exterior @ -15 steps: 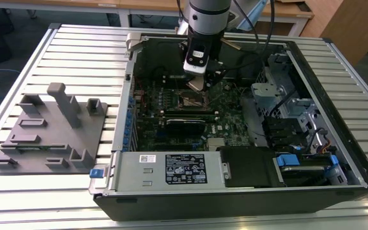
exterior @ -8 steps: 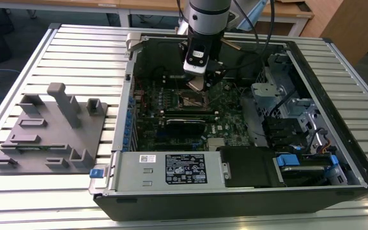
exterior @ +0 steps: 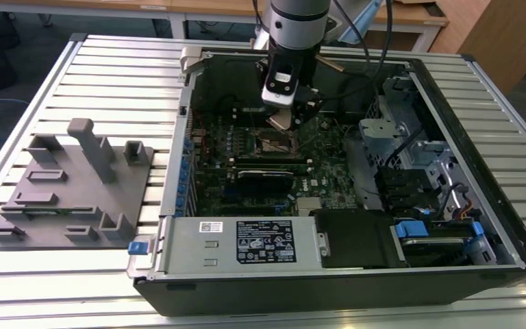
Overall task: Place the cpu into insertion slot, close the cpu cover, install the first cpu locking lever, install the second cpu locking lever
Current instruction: 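Place the cpu into insertion slot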
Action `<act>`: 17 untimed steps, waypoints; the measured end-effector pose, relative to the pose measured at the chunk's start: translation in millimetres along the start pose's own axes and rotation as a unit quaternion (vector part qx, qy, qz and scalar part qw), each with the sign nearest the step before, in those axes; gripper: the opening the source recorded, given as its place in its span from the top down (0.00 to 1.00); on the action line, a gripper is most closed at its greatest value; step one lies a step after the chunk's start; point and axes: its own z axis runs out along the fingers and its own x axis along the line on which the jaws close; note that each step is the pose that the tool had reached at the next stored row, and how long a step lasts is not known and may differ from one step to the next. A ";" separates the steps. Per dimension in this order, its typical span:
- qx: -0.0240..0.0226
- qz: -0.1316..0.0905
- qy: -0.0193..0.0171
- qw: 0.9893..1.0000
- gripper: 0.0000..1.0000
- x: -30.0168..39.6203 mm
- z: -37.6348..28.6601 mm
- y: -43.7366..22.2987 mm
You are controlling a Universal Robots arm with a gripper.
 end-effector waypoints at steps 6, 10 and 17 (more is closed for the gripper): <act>0.000 0.019 -0.002 1.000 0.46 0.0 0.4 -0.1; -0.001 0.035 -0.003 0.999 0.46 0.0 0.7 -0.1; -0.001 0.049 -0.004 0.999 0.46 0.0 0.8 -0.1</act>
